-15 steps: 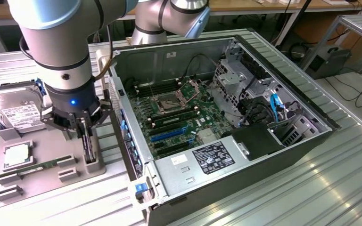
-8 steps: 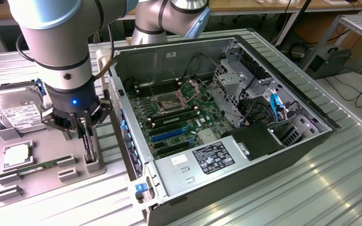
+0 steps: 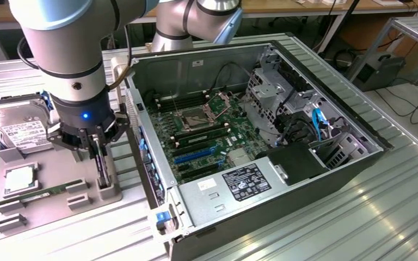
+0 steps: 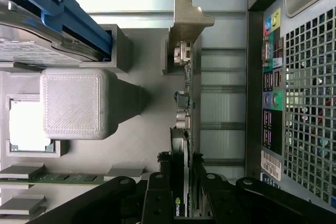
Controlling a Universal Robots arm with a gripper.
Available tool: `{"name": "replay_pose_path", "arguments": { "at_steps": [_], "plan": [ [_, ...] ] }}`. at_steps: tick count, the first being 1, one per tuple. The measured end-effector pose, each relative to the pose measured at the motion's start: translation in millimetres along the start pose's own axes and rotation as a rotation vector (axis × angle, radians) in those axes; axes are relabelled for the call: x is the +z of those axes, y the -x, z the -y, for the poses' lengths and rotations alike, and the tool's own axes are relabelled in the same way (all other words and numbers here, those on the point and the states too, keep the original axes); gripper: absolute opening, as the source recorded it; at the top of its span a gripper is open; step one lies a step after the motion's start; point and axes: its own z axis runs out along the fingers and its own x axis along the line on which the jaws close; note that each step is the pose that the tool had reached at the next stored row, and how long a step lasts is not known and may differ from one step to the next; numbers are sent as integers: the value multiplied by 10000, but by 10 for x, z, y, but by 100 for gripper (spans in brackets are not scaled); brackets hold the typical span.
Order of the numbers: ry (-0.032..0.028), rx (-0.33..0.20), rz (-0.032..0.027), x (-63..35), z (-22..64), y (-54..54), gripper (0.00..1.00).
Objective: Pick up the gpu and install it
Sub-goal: 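Pick up the gpu and move the gpu toward the slot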
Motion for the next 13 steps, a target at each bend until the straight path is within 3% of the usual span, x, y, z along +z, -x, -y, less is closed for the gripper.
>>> {"name": "replay_pose_path", "arguments": {
  "at_steps": [6, 13],
  "plan": [
    [-2, -48, -3, -143, -6, -5, 26],
    [-4, -132, -6, -395, -18, -12, 26]
  ]
}}
